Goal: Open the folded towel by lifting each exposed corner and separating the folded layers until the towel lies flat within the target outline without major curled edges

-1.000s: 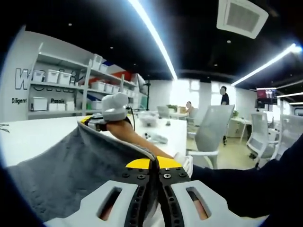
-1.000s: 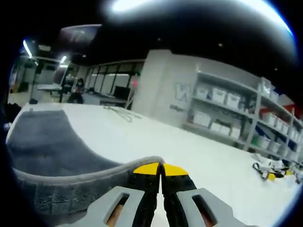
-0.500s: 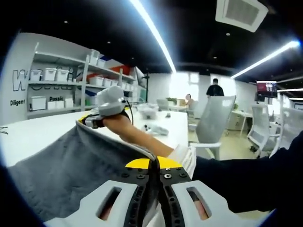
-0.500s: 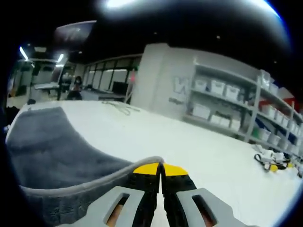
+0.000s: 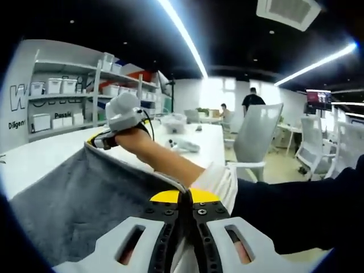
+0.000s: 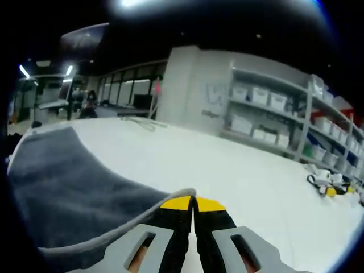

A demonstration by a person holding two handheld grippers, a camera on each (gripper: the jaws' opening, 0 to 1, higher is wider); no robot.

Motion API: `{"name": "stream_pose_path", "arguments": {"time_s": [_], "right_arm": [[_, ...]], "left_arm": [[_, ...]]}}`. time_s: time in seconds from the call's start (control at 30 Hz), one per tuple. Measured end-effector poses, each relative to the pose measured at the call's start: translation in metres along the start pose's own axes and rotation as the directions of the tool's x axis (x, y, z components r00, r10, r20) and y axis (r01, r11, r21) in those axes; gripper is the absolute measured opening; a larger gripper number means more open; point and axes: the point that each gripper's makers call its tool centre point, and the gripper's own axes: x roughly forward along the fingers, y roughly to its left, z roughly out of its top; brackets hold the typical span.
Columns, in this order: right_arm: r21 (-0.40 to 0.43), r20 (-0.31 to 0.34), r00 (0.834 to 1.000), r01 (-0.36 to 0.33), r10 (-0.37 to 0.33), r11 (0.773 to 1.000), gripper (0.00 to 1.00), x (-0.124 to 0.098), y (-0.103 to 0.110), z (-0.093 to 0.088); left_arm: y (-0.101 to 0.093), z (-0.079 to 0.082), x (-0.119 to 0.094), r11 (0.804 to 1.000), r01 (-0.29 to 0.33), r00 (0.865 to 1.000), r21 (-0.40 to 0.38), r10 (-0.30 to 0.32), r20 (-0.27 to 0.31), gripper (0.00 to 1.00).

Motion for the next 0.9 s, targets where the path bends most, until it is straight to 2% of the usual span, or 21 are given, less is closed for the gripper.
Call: {"name": "stream_pose_path", "arguments": {"time_s": [0.17,0.2,0.27,0.4,0.73,0.8,0.9], "right_arm": [[-0.034,-0.058,0.998,0.003,-0.005,0.999,0.0,-0.001,0.0,-0.011],[-0.069,-0.071,0.997,0.038,-0.042,0.997,0.0,-0.003,-0.006,-0.013],[-0.086,-0.087,0.995,0.05,-0.058,0.995,0.0,-0.006,-0.009,-0.015],[-0.063,-0.065,0.996,0.063,-0.067,0.996,0.0,-0.011,-0.014,-0.012],[-0.058,-0.051,0.994,0.091,-0.094,0.994,0.0,-0.022,-0.019,-0.01],[-0.077,-0.045,0.994,0.101,-0.104,0.992,0.0,-0.025,-0.016,-0.007],[-0.17,-0.031,0.989,0.135,-0.142,0.976,0.0,-0.031,-0.013,0.002]], "left_arm": [[0.003,-0.001,0.0,0.999,-0.013,1.0,0.045,0.014,-0.001,0.12],[0.004,-0.002,-0.001,0.999,-0.014,1.0,0.049,0.014,-0.006,0.15],[0.005,-0.001,-0.004,0.998,-0.017,1.0,0.057,0.017,-0.008,0.19],[0.008,0.0,-0.011,0.997,-0.023,1.0,0.074,0.025,-0.015,0.29],[0.025,0.011,-0.04,0.997,-0.044,0.999,0.058,0.044,0.003,0.33],[0.033,0.011,-0.048,0.995,-0.071,0.997,0.07,0.071,0.006,0.32],[0.049,0.003,-0.057,0.99,-0.107,0.994,0.093,0.11,-0.029,0.32]]}}
